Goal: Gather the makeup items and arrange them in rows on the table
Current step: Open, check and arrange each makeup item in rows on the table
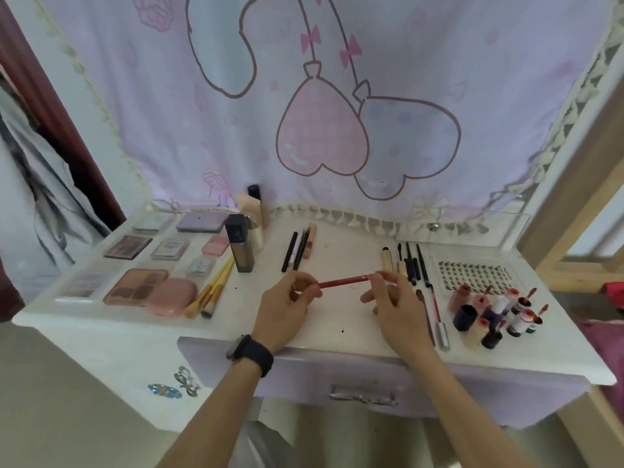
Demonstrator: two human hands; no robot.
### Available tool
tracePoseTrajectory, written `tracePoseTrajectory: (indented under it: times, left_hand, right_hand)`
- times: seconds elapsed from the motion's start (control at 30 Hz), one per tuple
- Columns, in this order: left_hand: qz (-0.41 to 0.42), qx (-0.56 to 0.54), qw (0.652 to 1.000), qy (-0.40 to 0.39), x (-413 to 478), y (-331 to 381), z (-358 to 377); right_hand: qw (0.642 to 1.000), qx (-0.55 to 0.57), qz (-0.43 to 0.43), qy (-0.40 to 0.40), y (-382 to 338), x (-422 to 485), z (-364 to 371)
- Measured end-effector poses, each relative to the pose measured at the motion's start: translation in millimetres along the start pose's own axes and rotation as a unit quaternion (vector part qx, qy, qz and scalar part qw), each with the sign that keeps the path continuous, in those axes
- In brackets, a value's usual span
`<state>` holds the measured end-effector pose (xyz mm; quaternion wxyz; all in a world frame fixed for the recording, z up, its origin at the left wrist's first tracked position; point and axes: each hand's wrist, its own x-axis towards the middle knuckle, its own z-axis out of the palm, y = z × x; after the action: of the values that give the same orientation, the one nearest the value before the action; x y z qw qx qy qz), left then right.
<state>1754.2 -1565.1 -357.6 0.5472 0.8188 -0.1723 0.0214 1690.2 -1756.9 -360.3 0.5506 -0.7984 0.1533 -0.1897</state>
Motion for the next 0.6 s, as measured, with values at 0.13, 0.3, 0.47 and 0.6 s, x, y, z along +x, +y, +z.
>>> tracePoseTrajectory:
  times: [0.13, 0.3, 0.47, 0.6]
  left_hand:
    - [-0.01, -0.057, 0.998, -0.009, 5, 1, -4]
    - [-0.073, -0.157, 0.985, 0.004, 14, 11, -14]
    - [-0.107, -0.2, 0.973, -0.038, 16, 21, -11]
    - [-0.077, -0.187, 0.975, -0.087, 14, 28, 5]
  right_hand:
    - [1.0, 0.004, -0.003, -0.007, -1, 2, -4]
    - [0.999, -0.016, -0.02, -0.021, -2, 1, -4]
    - [0.988, -0.131, -0.036, -0.068, -4, -2, 5]
    - [0.963, -0.24, -0.073, -0.1, -5, -5, 8]
